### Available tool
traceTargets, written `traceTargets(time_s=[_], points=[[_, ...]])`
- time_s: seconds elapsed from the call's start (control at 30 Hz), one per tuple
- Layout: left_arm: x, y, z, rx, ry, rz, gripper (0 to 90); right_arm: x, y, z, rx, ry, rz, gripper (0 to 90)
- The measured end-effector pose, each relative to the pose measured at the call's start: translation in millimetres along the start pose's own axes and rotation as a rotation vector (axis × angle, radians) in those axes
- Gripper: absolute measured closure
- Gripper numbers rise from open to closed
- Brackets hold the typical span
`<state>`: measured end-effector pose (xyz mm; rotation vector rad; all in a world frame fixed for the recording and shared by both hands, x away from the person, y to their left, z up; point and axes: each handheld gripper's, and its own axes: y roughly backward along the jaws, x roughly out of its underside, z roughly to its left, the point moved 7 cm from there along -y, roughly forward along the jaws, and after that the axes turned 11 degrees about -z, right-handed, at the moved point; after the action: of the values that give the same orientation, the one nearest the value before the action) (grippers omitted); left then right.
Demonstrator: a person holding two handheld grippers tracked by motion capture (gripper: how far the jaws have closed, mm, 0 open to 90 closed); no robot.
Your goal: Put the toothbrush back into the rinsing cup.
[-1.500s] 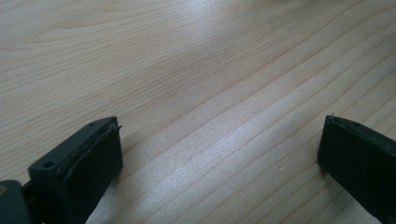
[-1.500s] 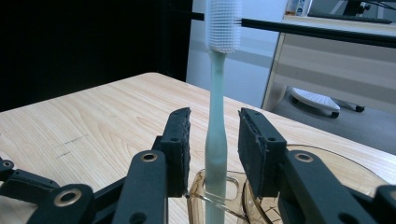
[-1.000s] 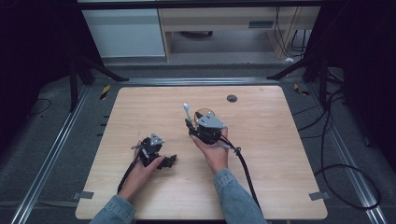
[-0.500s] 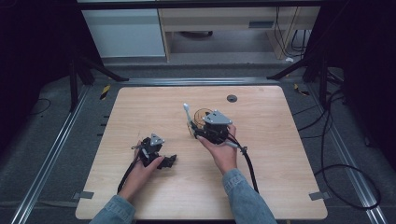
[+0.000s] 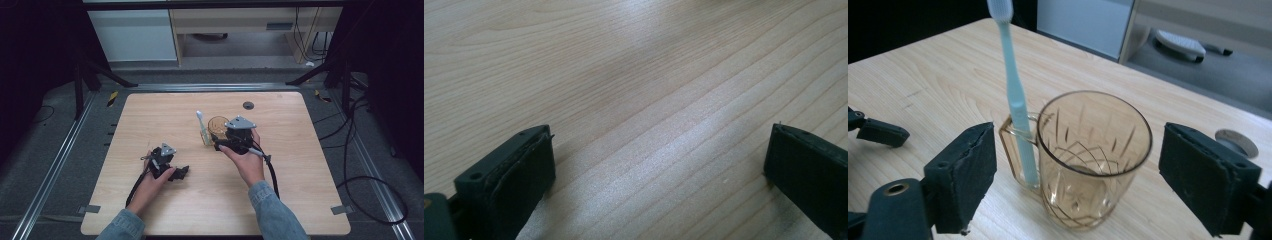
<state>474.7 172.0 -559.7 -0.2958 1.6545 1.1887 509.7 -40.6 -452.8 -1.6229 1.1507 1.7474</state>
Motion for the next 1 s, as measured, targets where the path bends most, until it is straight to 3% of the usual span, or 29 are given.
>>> traceTargets(time_s=[0.1,0.53,0.87,1.0], points=[[0.0,0.0,0.0,0.000,0.000,0.000,0.0,0.8,4.2,-6.4,0.012,-0.024,0.027,13.0],[0.0,0.0,0.0,0.000,0.000,0.000,0.0,-1.8,28.5,-28.7,0.038,-0.028,0.074,8.1],[0.0,0.0,0.0,0.000,0.000,0.000,0.0,12.9,46.9,-53.5,0.034,-0.048,0.194,6.0],[0.0,0.1,-0.1,-0.001,0.000,0.000,0.0,23.1,58.5,-67.8,0.059,-0.058,0.233,6.0]])
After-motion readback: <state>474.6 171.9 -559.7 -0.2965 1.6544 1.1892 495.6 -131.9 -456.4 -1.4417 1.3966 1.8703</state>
